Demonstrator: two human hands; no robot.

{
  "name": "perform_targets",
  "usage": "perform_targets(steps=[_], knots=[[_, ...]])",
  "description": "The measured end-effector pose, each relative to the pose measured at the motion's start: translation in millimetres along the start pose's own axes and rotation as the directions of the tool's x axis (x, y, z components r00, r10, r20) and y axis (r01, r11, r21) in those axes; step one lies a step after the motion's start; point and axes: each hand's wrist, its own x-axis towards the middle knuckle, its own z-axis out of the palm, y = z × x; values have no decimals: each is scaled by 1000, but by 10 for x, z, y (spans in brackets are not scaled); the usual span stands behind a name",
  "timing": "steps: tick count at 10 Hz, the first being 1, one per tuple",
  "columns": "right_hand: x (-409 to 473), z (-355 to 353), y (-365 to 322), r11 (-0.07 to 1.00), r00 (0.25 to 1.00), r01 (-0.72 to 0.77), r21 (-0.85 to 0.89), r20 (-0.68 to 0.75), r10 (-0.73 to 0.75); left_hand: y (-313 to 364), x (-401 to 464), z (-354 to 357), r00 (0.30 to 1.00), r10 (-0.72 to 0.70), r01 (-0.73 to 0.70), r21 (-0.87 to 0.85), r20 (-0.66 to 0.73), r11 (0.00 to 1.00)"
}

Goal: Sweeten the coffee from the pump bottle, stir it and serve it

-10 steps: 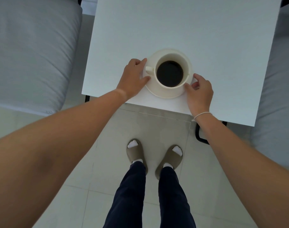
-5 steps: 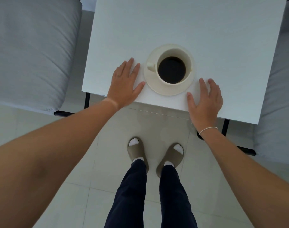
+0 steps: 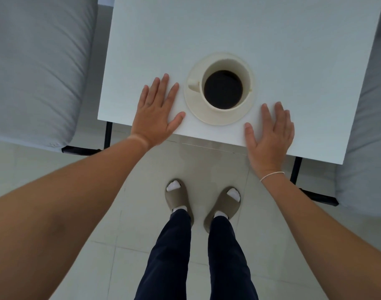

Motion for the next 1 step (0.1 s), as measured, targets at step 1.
perform_targets(steps=[1], knots=[[-10,-157,-87,951,998,-39,307,-37,53,16,3,-20,1000,-10,10,-5,-1,1000]])
